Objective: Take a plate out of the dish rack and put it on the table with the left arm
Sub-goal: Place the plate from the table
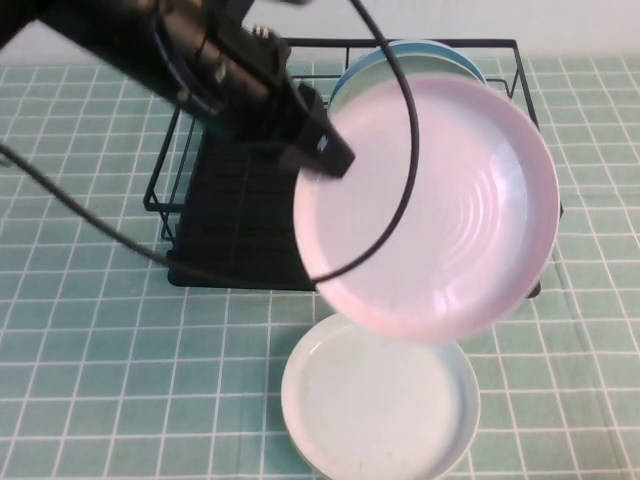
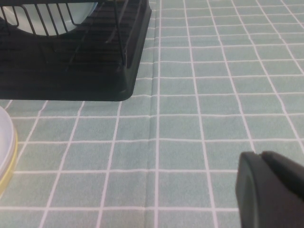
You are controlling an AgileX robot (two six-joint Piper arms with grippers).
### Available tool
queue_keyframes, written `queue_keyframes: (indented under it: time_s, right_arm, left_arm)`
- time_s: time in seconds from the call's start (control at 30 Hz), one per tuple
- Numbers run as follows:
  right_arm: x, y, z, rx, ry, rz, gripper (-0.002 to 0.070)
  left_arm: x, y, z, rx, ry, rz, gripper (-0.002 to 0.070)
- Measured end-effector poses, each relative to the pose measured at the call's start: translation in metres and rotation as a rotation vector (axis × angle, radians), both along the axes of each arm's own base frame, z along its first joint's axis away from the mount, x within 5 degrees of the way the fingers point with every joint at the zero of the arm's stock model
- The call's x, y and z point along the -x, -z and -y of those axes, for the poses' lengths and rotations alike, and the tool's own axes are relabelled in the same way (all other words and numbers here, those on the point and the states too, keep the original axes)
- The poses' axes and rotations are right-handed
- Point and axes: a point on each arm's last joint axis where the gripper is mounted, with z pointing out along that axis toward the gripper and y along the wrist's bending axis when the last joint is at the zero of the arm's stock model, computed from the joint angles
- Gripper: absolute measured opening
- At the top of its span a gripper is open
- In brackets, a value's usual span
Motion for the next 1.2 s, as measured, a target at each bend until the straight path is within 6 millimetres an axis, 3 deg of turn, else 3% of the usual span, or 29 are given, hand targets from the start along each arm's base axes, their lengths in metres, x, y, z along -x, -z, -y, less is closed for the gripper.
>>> queue_keyframes:
  time_s: [0.1, 0.3, 0.47, 0.87, 1.07, 1.2]
  right_arm:
    - [0.0, 0.0, 0.0, 0.0, 0.0, 0.0, -0.0018]
    - [0.0, 0.0, 0.0, 0.0, 0.0, 0.0, -0.0018]
    - [0.0, 0.0, 0.0, 0.0, 0.0, 0.0, -0.0018]
    - [0.0, 0.0, 0.0, 0.0, 0.0, 0.0, -0.0018]
    - [0.0, 0.0, 0.0, 0.0, 0.0, 0.0, -0.0018]
    - [0.0, 0.0, 0.0, 0.0, 0.0, 0.0, -0.0018]
  left_arm:
    - [0.015, 0.021, -0.005, -0.01, -0.011, -0.103, 0.0046]
    - [0.045, 0.096, -0.021, -0.079, -0.102, -0.281, 0.0046]
    - [0.05, 0.143, -0.026, -0.083, -0.211, -0.334, 0.0046]
    - [0.03, 0.173, -0.014, -0.005, -0.263, -0.336, 0.0046]
    - [0.028, 0.178, -0.013, -0.008, -0.244, -0.331, 0.0047]
    - [0.028, 0.18, -0.015, -0.037, -0.219, -0.306, 0.0091]
